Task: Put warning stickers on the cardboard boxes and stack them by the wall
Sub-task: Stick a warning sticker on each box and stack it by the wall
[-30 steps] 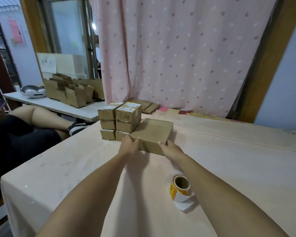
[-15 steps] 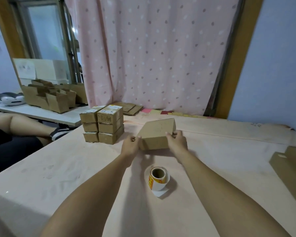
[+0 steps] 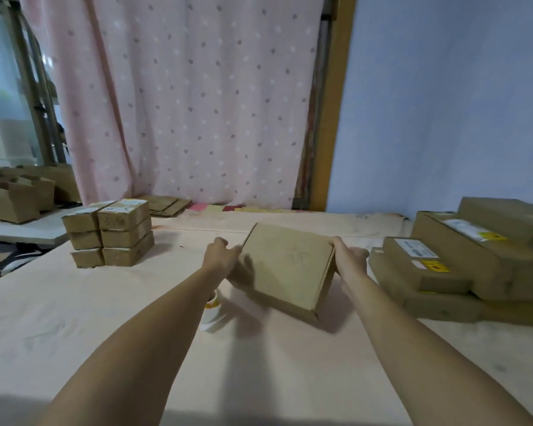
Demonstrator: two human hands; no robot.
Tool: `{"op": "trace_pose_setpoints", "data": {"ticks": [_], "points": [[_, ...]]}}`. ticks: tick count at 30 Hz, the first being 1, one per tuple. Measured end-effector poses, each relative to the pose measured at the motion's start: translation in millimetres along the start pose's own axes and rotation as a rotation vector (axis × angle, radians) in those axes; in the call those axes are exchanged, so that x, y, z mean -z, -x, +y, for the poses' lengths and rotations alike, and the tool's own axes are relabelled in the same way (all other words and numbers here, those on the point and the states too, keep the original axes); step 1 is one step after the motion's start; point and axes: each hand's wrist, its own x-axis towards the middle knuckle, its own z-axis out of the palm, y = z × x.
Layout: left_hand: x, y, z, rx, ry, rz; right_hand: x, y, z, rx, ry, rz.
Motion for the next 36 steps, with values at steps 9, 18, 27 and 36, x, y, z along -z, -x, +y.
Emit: {"op": "trace_pose_setpoints", "data": {"ticks": [9,18,27,36], "points": [[-58.2,34.3,0.4,0.049,0.024,-0.259,68.4,-2.8,34.6,-0.076,0.134,-0.062],[-65.0,48.6,-8.4,0.068,0.048,-0.216,70.6,10.9,50.4,0.013,0.328,-0.182],[-18.0,43.6,-5.5,-0.22,-0.307,-0.102,62.7,12.2,60.6,0.07,0.626,-0.16],[66.7,40.0,-49.8,-0.288,-0.866,-0.216,16.8,30.9,48.9,0.502,0.762,-0.071]]}}
